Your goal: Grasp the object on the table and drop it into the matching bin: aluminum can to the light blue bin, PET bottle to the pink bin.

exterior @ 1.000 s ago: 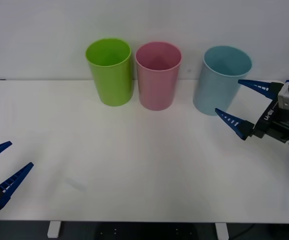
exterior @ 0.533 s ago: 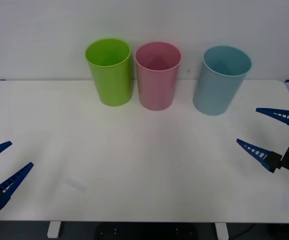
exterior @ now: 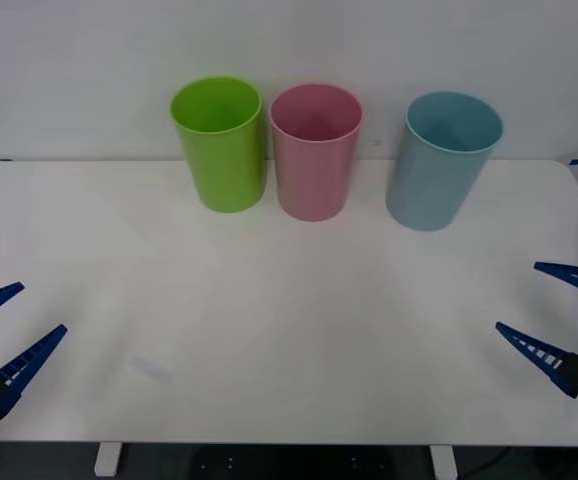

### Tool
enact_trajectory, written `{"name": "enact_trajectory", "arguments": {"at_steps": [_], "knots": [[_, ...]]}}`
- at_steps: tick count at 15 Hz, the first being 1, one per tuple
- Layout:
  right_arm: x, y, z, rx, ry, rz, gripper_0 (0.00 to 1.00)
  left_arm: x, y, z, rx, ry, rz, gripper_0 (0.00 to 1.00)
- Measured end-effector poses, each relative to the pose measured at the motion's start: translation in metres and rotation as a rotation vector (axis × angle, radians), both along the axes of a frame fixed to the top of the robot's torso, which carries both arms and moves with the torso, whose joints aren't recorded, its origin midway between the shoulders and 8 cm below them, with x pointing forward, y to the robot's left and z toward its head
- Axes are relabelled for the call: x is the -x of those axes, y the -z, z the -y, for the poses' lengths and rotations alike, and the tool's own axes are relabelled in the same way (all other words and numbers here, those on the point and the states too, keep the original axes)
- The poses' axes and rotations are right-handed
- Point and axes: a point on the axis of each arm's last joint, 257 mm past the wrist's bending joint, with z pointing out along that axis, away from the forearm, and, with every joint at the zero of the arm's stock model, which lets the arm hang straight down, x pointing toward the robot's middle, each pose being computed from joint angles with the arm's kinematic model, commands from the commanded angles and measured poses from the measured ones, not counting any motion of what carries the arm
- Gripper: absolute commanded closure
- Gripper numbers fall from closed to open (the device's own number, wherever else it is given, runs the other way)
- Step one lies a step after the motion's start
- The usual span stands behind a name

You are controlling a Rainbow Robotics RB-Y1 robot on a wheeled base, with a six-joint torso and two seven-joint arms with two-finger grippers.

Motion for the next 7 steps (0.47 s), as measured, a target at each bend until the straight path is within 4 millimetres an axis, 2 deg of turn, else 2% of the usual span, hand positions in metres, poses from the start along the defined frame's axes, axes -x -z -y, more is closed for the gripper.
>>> {"name": "enact_trajectory", "arguments": {"at_steps": [7], "knots": [[0.0047,0.0067,-0.0012,-0.024,0.013,-0.013,0.00,0.0000,0.0000,0.0000,0.000,0.000,0.000,0.00]]}}
